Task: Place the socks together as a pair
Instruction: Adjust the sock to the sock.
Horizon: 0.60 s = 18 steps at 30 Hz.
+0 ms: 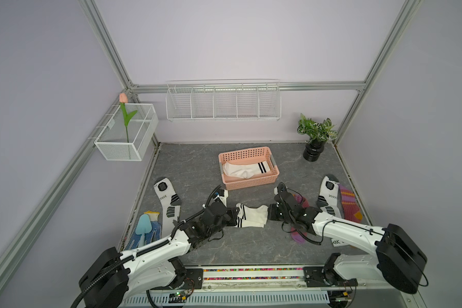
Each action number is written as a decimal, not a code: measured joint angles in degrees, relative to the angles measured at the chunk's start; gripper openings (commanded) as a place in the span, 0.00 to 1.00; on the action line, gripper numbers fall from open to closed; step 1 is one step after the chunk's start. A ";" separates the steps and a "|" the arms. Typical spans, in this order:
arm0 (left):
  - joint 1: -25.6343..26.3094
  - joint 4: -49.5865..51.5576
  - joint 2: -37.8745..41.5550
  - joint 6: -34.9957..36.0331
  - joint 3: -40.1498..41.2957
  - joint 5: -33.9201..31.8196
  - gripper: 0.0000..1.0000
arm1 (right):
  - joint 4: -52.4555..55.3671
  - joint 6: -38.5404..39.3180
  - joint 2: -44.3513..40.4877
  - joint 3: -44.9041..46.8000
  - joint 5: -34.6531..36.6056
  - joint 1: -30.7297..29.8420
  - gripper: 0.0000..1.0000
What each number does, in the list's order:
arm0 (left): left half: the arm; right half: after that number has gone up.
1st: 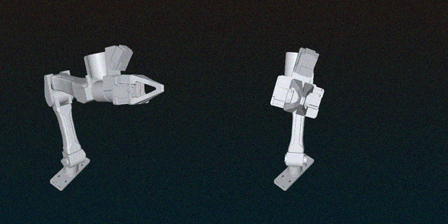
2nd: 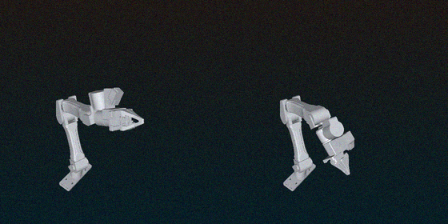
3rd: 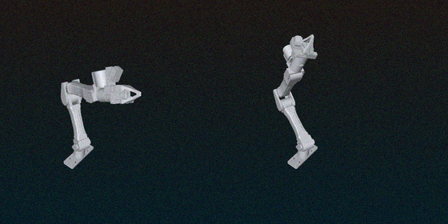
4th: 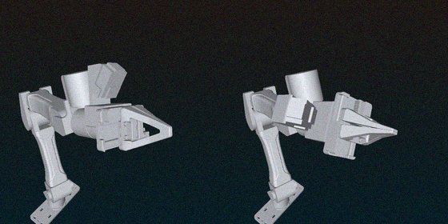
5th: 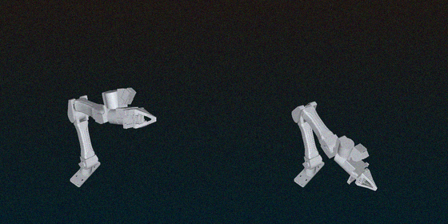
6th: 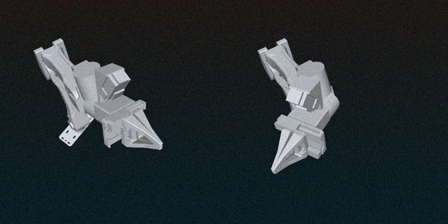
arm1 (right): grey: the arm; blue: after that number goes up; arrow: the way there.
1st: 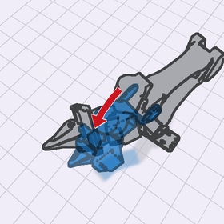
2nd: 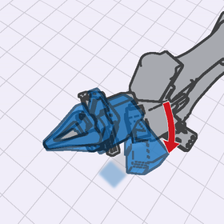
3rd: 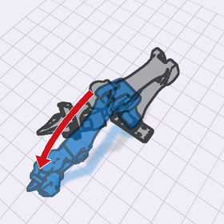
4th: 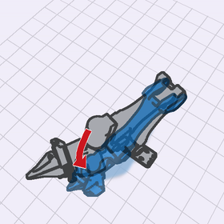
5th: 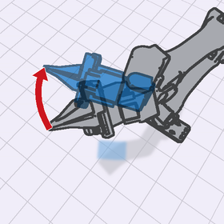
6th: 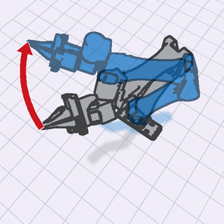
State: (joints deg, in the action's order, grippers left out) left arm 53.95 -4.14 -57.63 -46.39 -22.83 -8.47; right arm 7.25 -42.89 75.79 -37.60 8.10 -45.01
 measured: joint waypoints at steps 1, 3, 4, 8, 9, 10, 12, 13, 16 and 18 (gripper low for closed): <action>0.57 -0.28 0.79 -0.55 1.31 -1.07 0.00 | 0.00 0.74 0.39 -0.13 -0.24 0.11 0.07; 0.94 -1.05 1.42 -1.16 3.26 -2.62 0.00 | 0.04 1.73 1.03 -0.31 -0.59 0.15 0.07; 0.96 -1.62 1.31 -1.16 3.96 -3.23 0.00 | 0.02 2.23 1.38 -0.39 -0.68 0.20 0.07; 0.98 -4.55 -1.14 -0.85 4.42 -4.26 0.00 | 0.00 3.13 2.10 -0.48 -0.70 0.31 0.07; 0.98 -5.42 -2.08 -0.59 4.42 -4.39 0.00 | 0.00 3.32 2.14 -0.48 -0.63 0.33 0.07; 0.98 -6.10 -2.99 -0.44 4.42 -4.46 0.00 | -0.02 3.52 2.14 -0.48 -0.63 0.37 0.07; 1.09 -7.13 -4.28 -0.26 4.42 -4.66 0.00 | -0.02 3.76 2.19 -0.48 -0.63 0.42 0.07; 1.20 -7.63 -4.81 -0.26 4.42 -4.70 0.00 | -0.04 3.93 2.32 -0.48 -0.63 0.55 0.07; 2.16 -8.70 -5.92 -0.31 4.42 -5.11 0.00 | -0.31 4.15 3.54 -0.55 -0.66 1.14 0.07; 3.02 -9.22 -6.32 -0.37 4.42 -5.46 0.00 | -0.46 4.37 4.42 -0.55 -0.72 1.51 0.07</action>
State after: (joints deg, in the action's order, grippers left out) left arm 56.97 -13.37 -63.94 -46.76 -18.41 -13.93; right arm 6.79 -38.52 80.20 -38.15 7.38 -43.51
